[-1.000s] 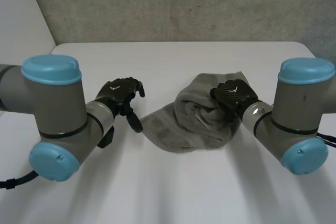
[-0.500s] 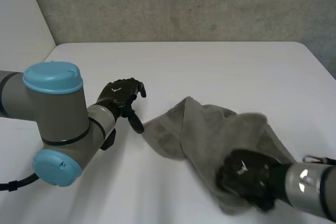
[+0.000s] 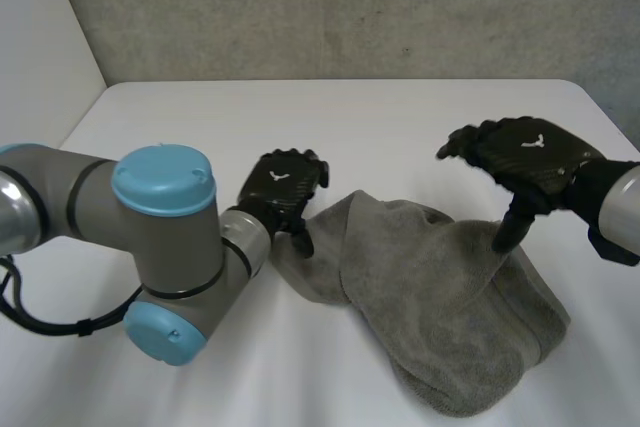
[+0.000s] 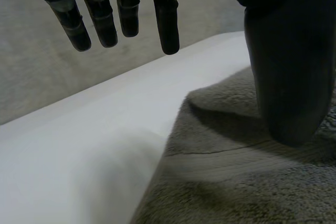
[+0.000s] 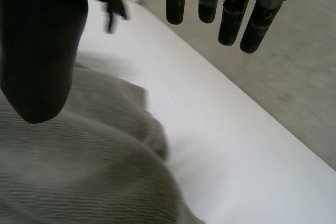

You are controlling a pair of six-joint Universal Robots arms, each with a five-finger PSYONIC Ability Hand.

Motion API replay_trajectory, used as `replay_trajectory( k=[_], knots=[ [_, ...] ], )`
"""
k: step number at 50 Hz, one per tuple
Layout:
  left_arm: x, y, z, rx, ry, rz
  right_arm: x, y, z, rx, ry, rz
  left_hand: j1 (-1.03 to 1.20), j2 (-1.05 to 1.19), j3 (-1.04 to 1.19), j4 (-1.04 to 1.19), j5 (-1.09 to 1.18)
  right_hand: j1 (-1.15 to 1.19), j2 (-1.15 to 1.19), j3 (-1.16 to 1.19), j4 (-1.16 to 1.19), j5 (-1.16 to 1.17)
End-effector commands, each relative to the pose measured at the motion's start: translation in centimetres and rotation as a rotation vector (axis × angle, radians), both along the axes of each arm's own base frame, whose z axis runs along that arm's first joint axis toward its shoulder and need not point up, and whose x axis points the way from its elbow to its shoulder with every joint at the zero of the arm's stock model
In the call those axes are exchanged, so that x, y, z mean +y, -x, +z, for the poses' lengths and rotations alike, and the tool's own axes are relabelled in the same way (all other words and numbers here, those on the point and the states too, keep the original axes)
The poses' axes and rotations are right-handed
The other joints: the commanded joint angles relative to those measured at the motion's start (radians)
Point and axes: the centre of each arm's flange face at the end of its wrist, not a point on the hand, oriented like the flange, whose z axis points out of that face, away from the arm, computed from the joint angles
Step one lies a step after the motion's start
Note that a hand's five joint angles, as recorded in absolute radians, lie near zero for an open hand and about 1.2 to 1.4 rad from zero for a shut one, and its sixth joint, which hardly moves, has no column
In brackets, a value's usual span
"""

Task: Fold the towel.

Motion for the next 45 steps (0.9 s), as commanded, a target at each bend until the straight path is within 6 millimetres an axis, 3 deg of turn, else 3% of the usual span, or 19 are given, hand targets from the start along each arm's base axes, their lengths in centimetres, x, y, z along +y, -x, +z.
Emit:
replay_trajectory(
  k=[1, 4, 6, 10, 16, 18, 19, 21, 25, 27, 32, 35, 45],
  knots=[
    [1.2, 1.7, -2.1, -0.041, -0.014, -0.110, -4.9, -0.5, -4.4, 0.027, -0.015, -0.174, -0.060, -0.048, -0.058, -0.056, -0.024, -0.054, -0.067, -0.070, -0.082, -0.057],
    [1.4, 1.9, -2.6, -0.048, -0.024, -0.117, -5.3, -1.4, -5.4, 0.043, -0.031, -0.167, -0.060, -0.048, -0.058, -0.056, -0.024, -0.054, -0.067, -0.070, -0.082, -0.057],
    [1.5, 2.3, -3.7, -0.062, -0.042, -0.125, -6.0, -2.8, -7.5, 0.087, -0.085, -0.153, -0.060, -0.048, -0.058, -0.056, -0.024, -0.054, -0.067, -0.070, -0.082, -0.057],
    [1.7, 2.4, -4.5, -0.073, -0.055, -0.133, -5.8, -3.2, -9.1, 0.166, -0.169, -0.129, -0.069, -0.056, -0.066, -0.065, -0.032, -0.038, -0.051, -0.054, -0.066, -0.041],
    [1.8, 2.6, -5.1, -0.078, -0.062, -0.140, -3.7, -4.2, -10.3, 0.355, -0.264, 0.021, -0.078, -0.065, -0.075, -0.074, -0.041, 0.364, 0.351, 0.348, 0.336, 0.361],
    [1.3, 3.0, -5.0, -0.069, -0.052, -0.140, -3.5, -4.6, -9.7, 0.370, -0.248, 0.056, -0.072, -0.059, -0.069, -0.068, -0.035, 0.852, 0.839, 0.836, 0.824, 0.849],
    [1.3, 3.0, -5.0, -0.068, -0.052, -0.140, -3.5, -4.7, -9.7, 0.370, -0.247, 0.056, -0.072, -0.059, -0.069, -0.068, -0.035, 0.854, 0.842, 0.838, 0.827, 0.851],
    [0.8, 3.4, -4.8, -0.061, -0.041, -0.138, -4.2, -5.2, -8.5, 0.349, -0.186, 0.053, 0.001, 0.014, 0.004, 0.005, 0.038, 1.166, 1.154, 1.150, 1.139, 1.163],
    [0.5, 3.8, -4.5, -0.051, -0.033, -0.140, -4.6, -5.9, -6.6, 0.316, -0.114, 0.048, 0.057, 0.070, 0.060, 0.061, 0.094, 1.168, 1.155, 1.152, 1.140, 1.164],
    [0.7, 4.5, -4.3, -0.040, -0.026, -0.169, -5.1, -6.1, -4.1, 0.253, -0.047, 0.018, 0.049, 0.061, 0.051, 0.052, 0.085, 1.168, 1.155, 1.152, 1.140, 1.164],
    [1.1, 5.3, -3.9, -0.023, -0.005, -0.199, -5.1, -5.6, -1.2, 0.188, 0.017, -0.016, 0.025, 0.038, 0.028, 0.029, 0.062, 1.168, 1.155, 1.152, 1.140, 1.164],
    [0.8, 5.6, -3.5, -0.014, 0.009, -0.195, -4.5, -5.4, -0.7, 0.195, 0.024, -0.011, 0.025, 0.038, 0.028, 0.029, 0.062, 1.168, 1.155, 1.152, 1.140, 1.164],
    [-0.9, 5.6, -2.7, -0.001, 0.054, -0.109, -1.5, -5.2, -2.2, 0.253, 0.002, 0.140, 0.028, 0.040, 0.030, 0.032, 0.065, 1.168, 1.155, 1.152, 1.140, 1.164]
  ],
)
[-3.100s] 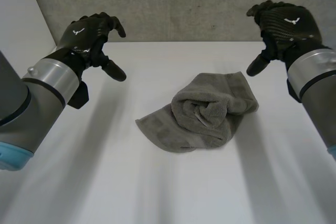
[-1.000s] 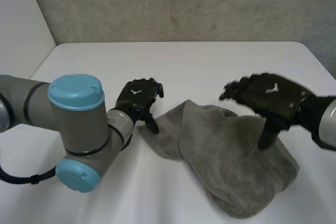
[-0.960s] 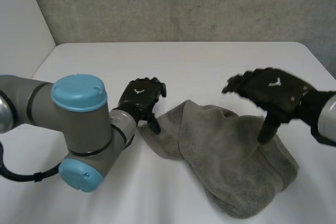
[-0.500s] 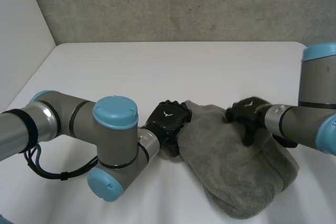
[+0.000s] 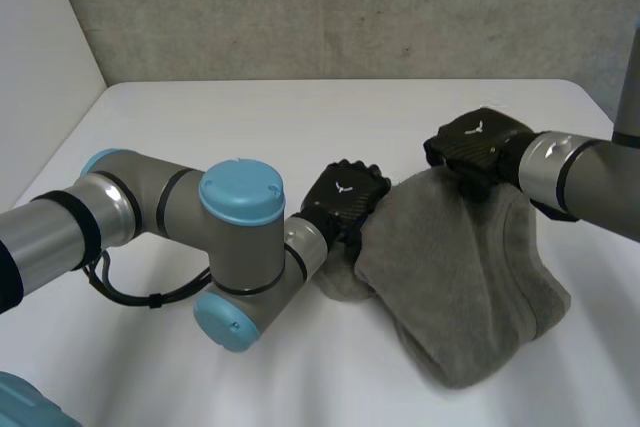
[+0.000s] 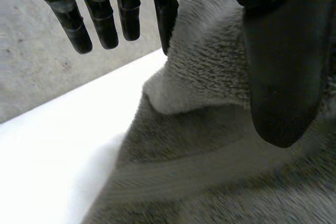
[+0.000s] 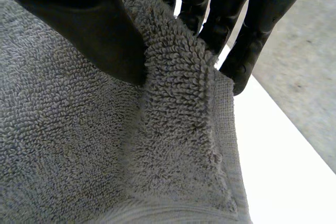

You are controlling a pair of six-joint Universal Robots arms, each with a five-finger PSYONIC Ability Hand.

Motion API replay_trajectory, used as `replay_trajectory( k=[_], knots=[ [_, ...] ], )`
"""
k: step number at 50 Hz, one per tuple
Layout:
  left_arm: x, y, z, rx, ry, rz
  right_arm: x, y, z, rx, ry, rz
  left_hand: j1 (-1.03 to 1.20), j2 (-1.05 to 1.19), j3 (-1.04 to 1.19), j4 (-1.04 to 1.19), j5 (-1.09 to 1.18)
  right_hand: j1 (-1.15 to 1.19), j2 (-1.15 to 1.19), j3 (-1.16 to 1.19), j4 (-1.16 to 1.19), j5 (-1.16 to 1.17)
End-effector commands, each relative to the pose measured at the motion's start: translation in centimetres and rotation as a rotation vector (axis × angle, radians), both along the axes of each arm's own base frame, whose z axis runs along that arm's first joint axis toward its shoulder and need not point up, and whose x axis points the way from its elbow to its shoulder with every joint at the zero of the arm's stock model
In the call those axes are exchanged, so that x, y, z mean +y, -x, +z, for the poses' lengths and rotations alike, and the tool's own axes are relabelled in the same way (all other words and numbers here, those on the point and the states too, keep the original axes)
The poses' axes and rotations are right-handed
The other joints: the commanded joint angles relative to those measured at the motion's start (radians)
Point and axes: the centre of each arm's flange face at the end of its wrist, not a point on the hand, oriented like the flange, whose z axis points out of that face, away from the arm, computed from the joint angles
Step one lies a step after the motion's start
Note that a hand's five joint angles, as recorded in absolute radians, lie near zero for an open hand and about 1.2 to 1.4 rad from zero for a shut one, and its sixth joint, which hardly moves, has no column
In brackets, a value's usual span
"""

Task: Fold the towel.

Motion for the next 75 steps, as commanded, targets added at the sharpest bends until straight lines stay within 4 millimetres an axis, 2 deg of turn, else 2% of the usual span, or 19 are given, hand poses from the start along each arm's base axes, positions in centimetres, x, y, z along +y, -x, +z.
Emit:
replay_trajectory(
  k=[1, 9, 23, 37, 54, 70, 72, 73, 75],
  knots=[
    [-1.5, -0.4, -0.2, -0.012, 0.020, 0.105, 1.9, 0.4, -1.4, 0.051, -0.032, 0.090, -0.002, -0.001, 0.007, 0.004, -0.012, 0.109, 0.089, 0.070, 0.057, 0.076],
    [-1.6, -2.1, -1.6, -0.101, -0.041, 0.194, 2.3, 1.2, -2.3, 0.067, -0.055, 0.079, -0.005, -0.004, 0.004, 0.001, -0.015, 0.109, 0.089, 0.070, 0.057, 0.076],
    [-3.2, -5.8, -1.5, -0.223, -0.137, 0.335, 2.1, 1.4, -3.3, 0.063, -0.042, 0.071, -0.017, -0.016, -0.008, -0.011, -0.026, 0.109, 0.089, 0.070, 0.057, 0.076],
    [-3.2, -5.7, -2.6, -0.238, -0.155, 0.327, 2.3, 1.5, -3.6, 0.067, -0.053, 0.071, -0.008, -0.007, 0.001, -0.002, -0.018, 0.109, 0.089, 0.070, 0.057, 0.076],
    [-4.6, -4.5, -1.5, -0.187, -0.110, 0.320, 2.6, 1.3, -3.9, 0.068, -0.058, 0.078, 0.009, 0.011, 0.019, 0.015, 0.000, 0.109, 0.089, 0.070, 0.057, 0.076],
    [-4.7, -4.2, -3.7, -0.229, -0.148, 0.312, 2.4, 1.4, -3.9, 0.067, -0.053, 0.073, 0.018, 0.020, 0.028, 0.024, 0.009, 0.109, 0.089, 0.070, 0.057, 0.076],
    [-4.7, -4.2, -3.6, -0.229, -0.148, 0.312, 2.4, 1.5, -3.9, 0.067, -0.053, 0.071, 0.234, 0.235, 0.243, 0.240, 0.225, 0.109, 0.089, 0.070, 0.057, 0.076],
    [-4.7, -4.2, -3.6, -0.229, -0.148, 0.312, 2.3, 1.5, -3.9, 0.067, -0.053, 0.070, 0.236, 0.237, 0.245, 0.241, 0.226, 0.109, 0.089, 0.070, 0.057, 0.076],
    [-4.8, -4.2, -3.3, -0.222, -0.142, 0.312, 2.3, 1.5, -3.9, 0.067, -0.053, 0.070, 0.720, 0.722, 0.729, 0.726, 0.711, 0.109, 0.089, 0.070, 0.057, 0.076]
  ],
)
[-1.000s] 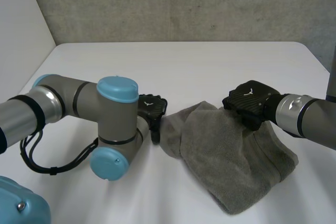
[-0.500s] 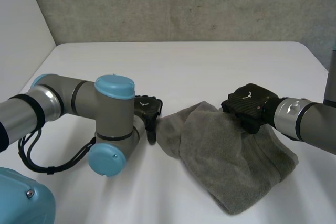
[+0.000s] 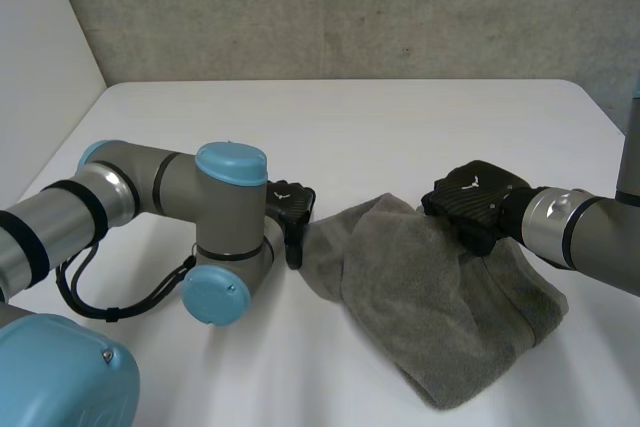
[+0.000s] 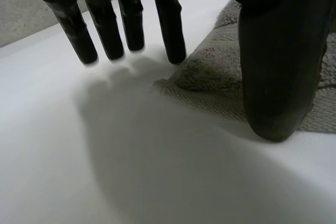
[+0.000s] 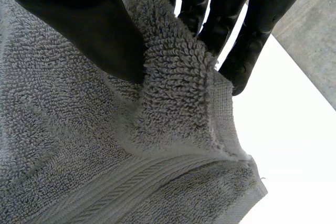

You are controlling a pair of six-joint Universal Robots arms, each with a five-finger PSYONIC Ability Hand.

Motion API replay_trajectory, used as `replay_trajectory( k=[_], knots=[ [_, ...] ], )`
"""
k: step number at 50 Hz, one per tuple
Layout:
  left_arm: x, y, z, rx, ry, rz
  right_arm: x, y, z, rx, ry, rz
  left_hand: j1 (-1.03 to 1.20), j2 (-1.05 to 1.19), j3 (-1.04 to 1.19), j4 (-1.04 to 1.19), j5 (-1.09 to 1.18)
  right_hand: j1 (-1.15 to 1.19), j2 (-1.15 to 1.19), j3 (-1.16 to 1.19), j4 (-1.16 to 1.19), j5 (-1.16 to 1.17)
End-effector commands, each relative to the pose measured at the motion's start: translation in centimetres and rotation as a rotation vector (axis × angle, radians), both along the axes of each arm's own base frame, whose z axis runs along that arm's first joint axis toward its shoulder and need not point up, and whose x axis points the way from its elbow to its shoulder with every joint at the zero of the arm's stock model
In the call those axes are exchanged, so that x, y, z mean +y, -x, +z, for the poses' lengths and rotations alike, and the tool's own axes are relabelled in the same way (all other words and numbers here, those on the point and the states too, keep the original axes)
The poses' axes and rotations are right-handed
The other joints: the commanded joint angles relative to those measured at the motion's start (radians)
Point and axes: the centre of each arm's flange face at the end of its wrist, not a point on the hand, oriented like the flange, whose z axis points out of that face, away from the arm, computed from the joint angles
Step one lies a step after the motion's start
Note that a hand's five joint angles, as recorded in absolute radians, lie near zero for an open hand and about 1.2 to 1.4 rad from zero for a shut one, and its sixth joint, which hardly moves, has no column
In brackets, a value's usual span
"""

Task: Fold the towel.

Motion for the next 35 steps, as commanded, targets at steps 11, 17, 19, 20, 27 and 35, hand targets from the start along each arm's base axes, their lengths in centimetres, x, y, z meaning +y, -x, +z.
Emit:
replay_trajectory(
  k=[11, 17, 19, 20, 27, 35],
  knots=[
    [-0.2, 0.0, 2.9, 0.024, 0.033, 0.011, -0.1, 0.1, 0.0, -0.001, 0.002, -0.002, 0.941, 0.943, 0.949, 0.946, 0.970, 0.109, 0.089, 0.070, 0.055, 0.072],
    [0.0, 0.0, 3.3, 0.032, 0.035, 0.010, -0.1, 0.0, 0.0, -0.001, 0.005, -0.002, 0.941, 0.943, 0.949, 0.946, 0.970, 0.109, 0.089, 0.070, 0.055, 0.072],
    [0.1, 0.0, 3.2, 0.032, 0.028, 0.009, -0.2, 0.1, 0.1, -0.002, 0.007, -0.004, 0.941, 0.943, 0.949, 0.946, 0.970, 0.109, 0.089, 0.070, 0.055, 0.072],
    [0.1, 0.0, 3.2, 0.032, 0.028, 0.009, -0.2, 0.1, 0.1, -0.002, 0.008, -0.004, 0.941, 0.943, 0.949, 0.946, 0.970, 0.109, 0.089, 0.070, 0.055, 0.072],
    [0.6, -0.2, 3.6, 0.044, 0.013, 0.005, -0.3, 0.1, 0.8, -0.008, 0.031, -0.007, 0.941, 0.943, 0.949, 0.946, 0.970, 0.109, 0.089, 0.070, 0.055, 0.072],
    [0.8, -0.3, 2.5, 0.022, -0.006, 0.004, 0.0, 0.2, 1.2, -0.010, 0.038, -0.006, 0.167, 0.168, 0.175, 0.172, 0.196, 0.109, 0.089, 0.070, 0.055, 0.072]
  ],
)
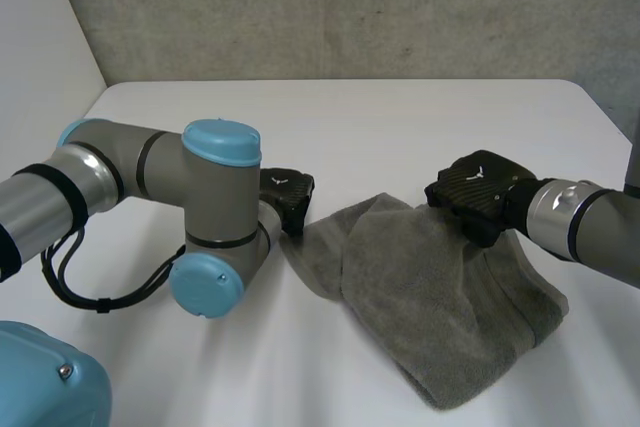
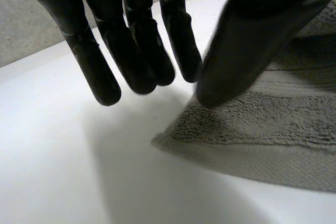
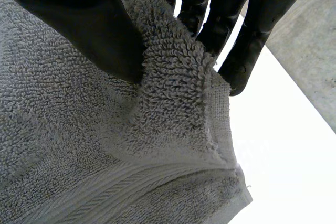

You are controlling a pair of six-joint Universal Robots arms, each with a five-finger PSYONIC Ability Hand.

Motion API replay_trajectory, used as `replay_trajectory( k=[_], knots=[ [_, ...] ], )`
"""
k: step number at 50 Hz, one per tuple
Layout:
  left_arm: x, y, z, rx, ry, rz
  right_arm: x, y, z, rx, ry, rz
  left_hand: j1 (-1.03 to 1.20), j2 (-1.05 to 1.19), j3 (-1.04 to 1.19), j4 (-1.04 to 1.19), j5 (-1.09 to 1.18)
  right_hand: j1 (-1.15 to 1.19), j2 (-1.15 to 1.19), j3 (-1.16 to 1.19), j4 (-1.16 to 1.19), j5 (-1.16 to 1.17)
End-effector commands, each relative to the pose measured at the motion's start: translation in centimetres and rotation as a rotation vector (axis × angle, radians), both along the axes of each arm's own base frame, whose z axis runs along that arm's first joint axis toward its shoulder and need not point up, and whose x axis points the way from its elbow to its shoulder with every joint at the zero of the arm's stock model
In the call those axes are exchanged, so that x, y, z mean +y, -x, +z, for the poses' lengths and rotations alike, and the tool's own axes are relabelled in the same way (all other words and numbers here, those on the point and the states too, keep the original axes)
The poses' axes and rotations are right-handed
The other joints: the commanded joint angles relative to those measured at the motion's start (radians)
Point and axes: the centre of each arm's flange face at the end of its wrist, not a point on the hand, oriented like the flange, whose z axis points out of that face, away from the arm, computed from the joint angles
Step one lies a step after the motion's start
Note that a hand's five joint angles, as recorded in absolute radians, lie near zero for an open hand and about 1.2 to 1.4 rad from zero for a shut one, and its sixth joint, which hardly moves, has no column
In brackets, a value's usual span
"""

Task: Fold the towel.

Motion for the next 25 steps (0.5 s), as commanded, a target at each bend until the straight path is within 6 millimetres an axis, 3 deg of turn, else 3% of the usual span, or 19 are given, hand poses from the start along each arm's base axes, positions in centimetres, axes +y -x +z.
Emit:
replay_trajectory(
  k=[1, 25],
  knots=[
    [0.17, -0.14, -0.80, -0.018, -0.015, -0.001, 0.17, 0.04, 0.21, -0.002, 0.004, 0.001, -0.440, -0.618, -0.622, -0.626, -0.443, 0.109, 0.089, 0.070, 0.054, 0.072],
    [-0.72, 0.66, -1.35, 0.002, -0.011, -0.007, 0.37, -0.04, -0.13, 0.002, -0.004, 0.004, -0.323, -0.500, -0.504, -0.508, -0.326, 0.109, 0.089, 0.070, 0.054, 0.072]
  ],
)
